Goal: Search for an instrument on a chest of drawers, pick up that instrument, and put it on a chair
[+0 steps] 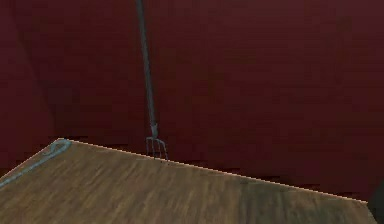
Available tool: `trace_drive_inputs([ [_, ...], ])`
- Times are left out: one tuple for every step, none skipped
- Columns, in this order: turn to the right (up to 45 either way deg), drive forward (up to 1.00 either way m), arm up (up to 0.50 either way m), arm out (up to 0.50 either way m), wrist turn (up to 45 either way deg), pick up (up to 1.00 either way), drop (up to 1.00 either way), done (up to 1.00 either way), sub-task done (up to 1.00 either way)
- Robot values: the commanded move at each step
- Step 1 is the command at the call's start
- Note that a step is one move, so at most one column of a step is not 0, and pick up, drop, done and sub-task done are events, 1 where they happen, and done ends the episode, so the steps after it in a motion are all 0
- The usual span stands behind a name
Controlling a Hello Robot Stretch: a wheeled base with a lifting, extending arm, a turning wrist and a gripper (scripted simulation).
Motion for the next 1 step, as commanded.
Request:
trace_drive_inputs([
  [0.0, 0.15, 0.00, 0.00, 0.0, 0.00, 0.00, 0.00, 0.00],
])
